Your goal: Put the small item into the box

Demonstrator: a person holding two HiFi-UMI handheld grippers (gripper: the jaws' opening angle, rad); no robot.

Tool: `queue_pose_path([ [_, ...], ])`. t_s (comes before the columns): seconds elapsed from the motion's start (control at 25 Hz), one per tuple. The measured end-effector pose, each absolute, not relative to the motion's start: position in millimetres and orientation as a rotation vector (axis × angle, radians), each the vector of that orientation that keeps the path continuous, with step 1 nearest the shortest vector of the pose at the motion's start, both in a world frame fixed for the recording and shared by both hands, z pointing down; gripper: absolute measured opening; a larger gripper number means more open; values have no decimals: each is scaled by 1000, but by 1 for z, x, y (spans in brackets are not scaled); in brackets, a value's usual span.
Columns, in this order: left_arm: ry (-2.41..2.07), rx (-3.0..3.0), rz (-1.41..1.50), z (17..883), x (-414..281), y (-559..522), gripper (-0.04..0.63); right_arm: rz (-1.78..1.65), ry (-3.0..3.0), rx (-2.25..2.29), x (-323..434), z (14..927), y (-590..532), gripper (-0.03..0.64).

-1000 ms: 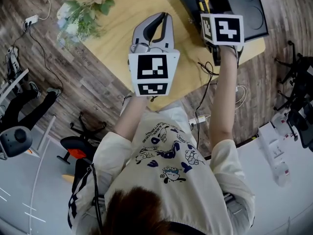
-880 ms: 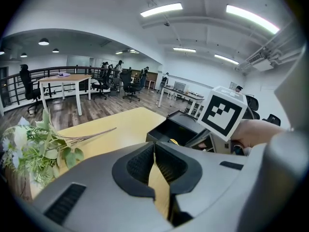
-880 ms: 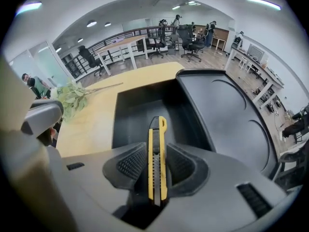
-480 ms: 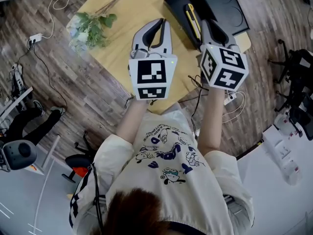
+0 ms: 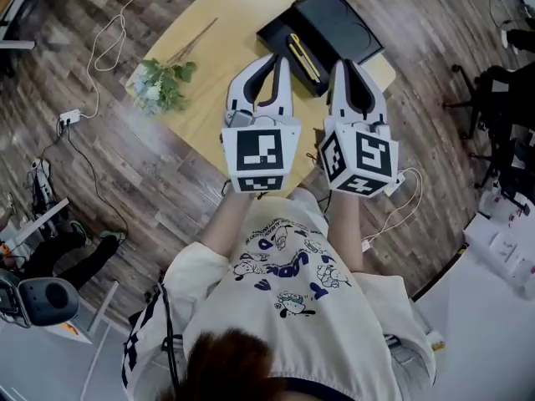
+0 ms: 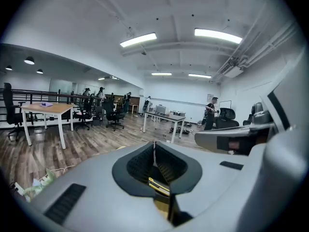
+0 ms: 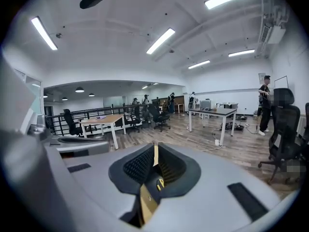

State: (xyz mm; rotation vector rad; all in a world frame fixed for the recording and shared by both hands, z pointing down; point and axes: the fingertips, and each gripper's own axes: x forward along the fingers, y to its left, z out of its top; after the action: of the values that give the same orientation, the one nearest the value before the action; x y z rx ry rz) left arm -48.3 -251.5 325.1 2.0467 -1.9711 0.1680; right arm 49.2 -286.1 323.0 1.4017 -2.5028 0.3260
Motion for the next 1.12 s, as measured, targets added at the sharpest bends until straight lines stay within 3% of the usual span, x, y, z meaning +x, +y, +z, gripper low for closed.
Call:
queue_pose_path([
  [1.12, -2071, 2220, 42, 241, -41, -214, 23, 115, -2651, 1530, 45, 245, -235, 43],
])
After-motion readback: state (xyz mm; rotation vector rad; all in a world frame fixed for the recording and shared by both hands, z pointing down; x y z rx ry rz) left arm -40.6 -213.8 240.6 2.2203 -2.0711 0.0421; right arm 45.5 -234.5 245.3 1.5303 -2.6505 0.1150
